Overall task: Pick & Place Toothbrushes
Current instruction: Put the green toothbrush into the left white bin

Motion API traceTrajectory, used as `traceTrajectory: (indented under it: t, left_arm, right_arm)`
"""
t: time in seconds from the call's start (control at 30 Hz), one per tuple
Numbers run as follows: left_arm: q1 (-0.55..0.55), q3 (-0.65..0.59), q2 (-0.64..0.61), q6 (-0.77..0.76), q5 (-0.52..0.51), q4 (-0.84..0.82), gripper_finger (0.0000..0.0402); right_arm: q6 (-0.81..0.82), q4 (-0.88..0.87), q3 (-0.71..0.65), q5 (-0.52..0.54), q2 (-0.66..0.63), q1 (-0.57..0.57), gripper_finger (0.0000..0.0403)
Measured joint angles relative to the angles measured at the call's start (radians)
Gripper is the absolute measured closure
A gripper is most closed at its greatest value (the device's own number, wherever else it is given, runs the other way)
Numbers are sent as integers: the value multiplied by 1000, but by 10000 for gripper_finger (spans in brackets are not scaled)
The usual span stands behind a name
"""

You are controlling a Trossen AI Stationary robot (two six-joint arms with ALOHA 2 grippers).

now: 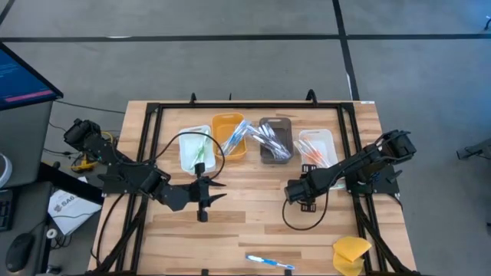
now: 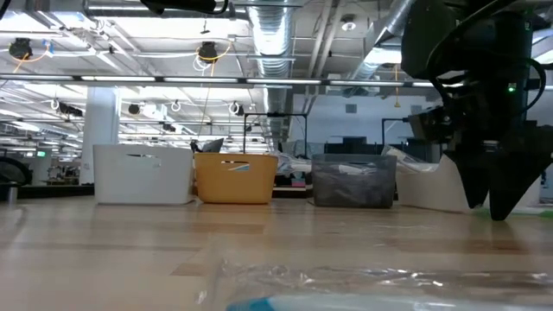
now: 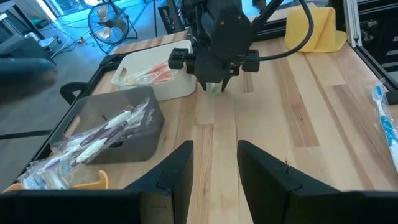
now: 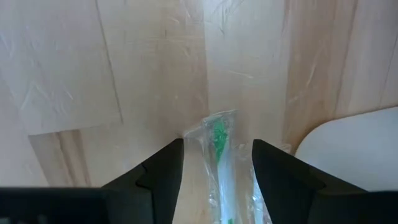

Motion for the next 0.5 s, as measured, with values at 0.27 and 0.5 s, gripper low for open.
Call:
traceTrajectory:
  t: [0.27,0.5]
  left_arm:
    - [0,0,0,0,0,0,284]
    - [0,0,0,0,0,0,284]
  right_arm:
    - [0,17,-1,-54,0,-9,267]
    - [-10,26,-2,-66,1,-8,353]
